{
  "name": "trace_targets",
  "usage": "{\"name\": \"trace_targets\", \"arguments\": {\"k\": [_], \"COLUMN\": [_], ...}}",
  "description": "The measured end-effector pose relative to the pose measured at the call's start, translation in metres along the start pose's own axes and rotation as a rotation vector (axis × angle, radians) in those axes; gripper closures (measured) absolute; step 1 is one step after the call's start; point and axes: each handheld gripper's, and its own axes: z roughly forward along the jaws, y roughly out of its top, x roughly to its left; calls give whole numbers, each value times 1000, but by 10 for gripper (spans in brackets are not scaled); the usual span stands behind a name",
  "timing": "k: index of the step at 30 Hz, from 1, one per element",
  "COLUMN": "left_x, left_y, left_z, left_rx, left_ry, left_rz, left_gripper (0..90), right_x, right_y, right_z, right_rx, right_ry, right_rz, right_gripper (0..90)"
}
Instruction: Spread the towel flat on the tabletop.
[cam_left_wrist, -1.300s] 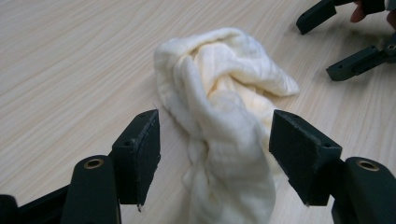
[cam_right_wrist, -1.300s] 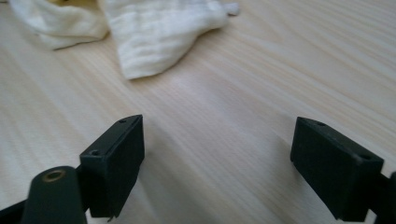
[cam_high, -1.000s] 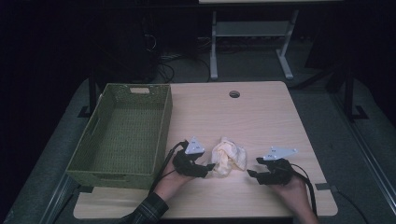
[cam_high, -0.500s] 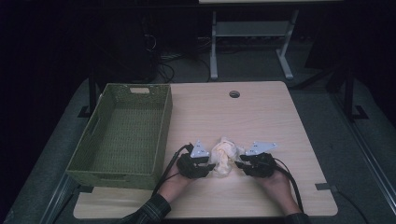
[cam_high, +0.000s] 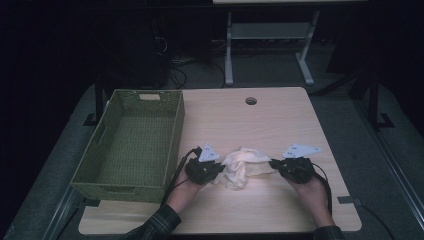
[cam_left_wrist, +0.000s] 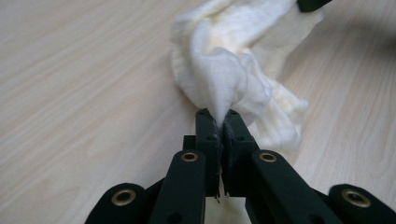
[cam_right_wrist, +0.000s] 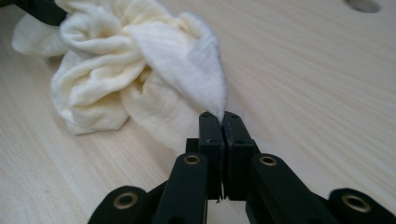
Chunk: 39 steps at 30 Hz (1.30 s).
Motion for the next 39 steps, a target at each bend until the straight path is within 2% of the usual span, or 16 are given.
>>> {"name": "trace_targets", "arguments": {"k": [6,10,12,14,18,26,30,31,32,33,35,38,39], "left_x": [4,7,6,6,14,42,50,50,49,47,42,30,25], "left_y": [7,14,19,23,32,41,40,39,38,38,37,35,34], "left_z": [-4,-8,-8,-6,3,33,45,45,44,41,34,25,23], "left_rx": [-24,-58,-63,-62,-59,-39,-19,-9,-2,-3,-9,-10,-13], "left_ry": [16,3,18,51,89,120,132,132,134,132,119,87,73], "left_rz": [-9,-41,-22,0,10,-55,-85,-84,-79,-75,-69,-41,-38], "left_gripper": [876,881,881,881,880,870,767,732,693,668,618,578,575], "right_x": [-18,-31,-33,-33,-37,-53,-63,-66,-68,-70,-68,-61,-59], "right_y": [-4,-9,-9,-8,-8,-1,-4,-6,-7,-9,-9,-6,-6], "right_z": [-24,-39,-44,-45,-39,-17,0,3,5,5,-1,-13,-17], "right_rx": [-37,-63,-73,-70,-58,-27,19,34,37,30,6,-23,-35], "right_ry": [-74,-79,-82,-93,-95,-105,-132,-139,-150,-144,-141,-145,-131], "right_rz": [30,74,75,64,70,93,118,126,138,153,157,146,143], "right_gripper": [883,886,886,886,885,881,878,845,732,675,612,591,604]}}
